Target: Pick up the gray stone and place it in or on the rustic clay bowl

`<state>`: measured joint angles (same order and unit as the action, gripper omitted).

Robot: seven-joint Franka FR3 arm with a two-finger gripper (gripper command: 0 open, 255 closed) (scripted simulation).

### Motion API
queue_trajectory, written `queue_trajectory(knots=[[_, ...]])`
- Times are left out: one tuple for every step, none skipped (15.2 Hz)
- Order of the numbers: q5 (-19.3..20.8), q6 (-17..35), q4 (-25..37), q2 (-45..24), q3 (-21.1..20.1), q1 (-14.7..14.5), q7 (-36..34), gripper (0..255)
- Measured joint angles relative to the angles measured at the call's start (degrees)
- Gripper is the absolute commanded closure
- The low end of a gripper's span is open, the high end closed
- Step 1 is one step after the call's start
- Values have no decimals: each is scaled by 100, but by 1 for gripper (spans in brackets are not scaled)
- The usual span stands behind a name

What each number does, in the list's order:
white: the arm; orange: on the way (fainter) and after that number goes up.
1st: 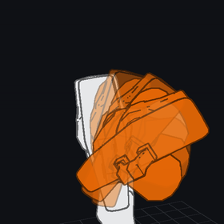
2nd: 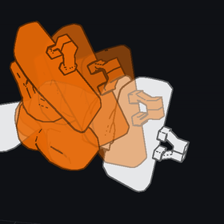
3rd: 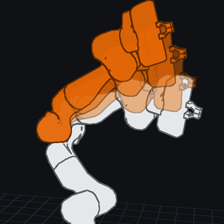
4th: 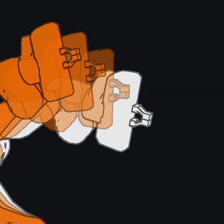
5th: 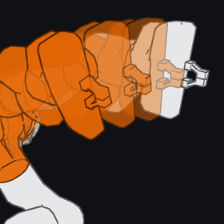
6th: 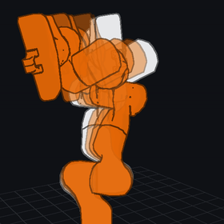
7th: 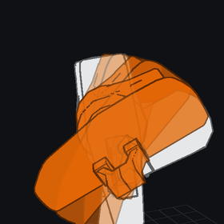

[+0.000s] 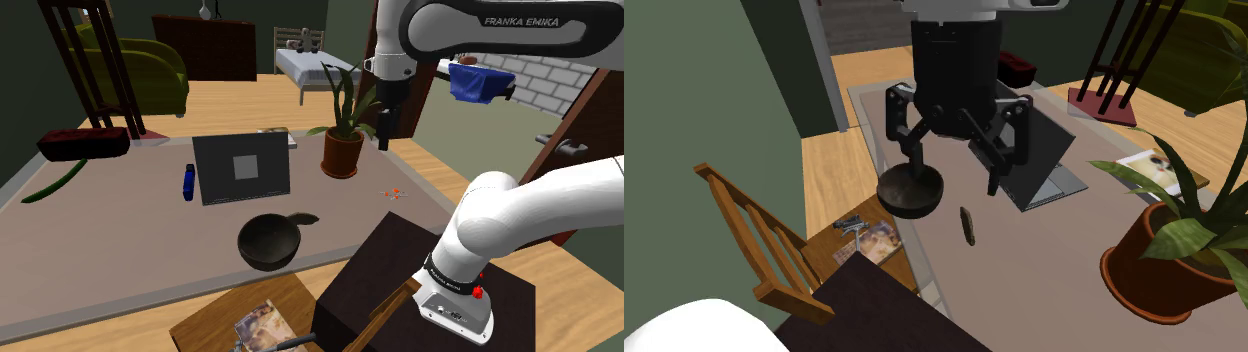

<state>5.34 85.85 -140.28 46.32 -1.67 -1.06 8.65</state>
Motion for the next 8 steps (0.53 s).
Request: queue_trajectory(knots=[[0, 0, 0, 0, 0, 0, 0, 0], [8, 98, -58, -33, 31, -9, 47, 0], [25, 247, -129, -95, 83, -20, 125, 0], [20, 421, -236, -145, 118, -46, 188, 0], [23, 641, -309, -277, 163, -68, 263, 0], [18, 900, -488, -338, 203, -97, 332, 0], [39, 1131, -575, -458, 275, -108, 442, 0], [41, 1364, -645, -601, 325, -132, 530, 0]])
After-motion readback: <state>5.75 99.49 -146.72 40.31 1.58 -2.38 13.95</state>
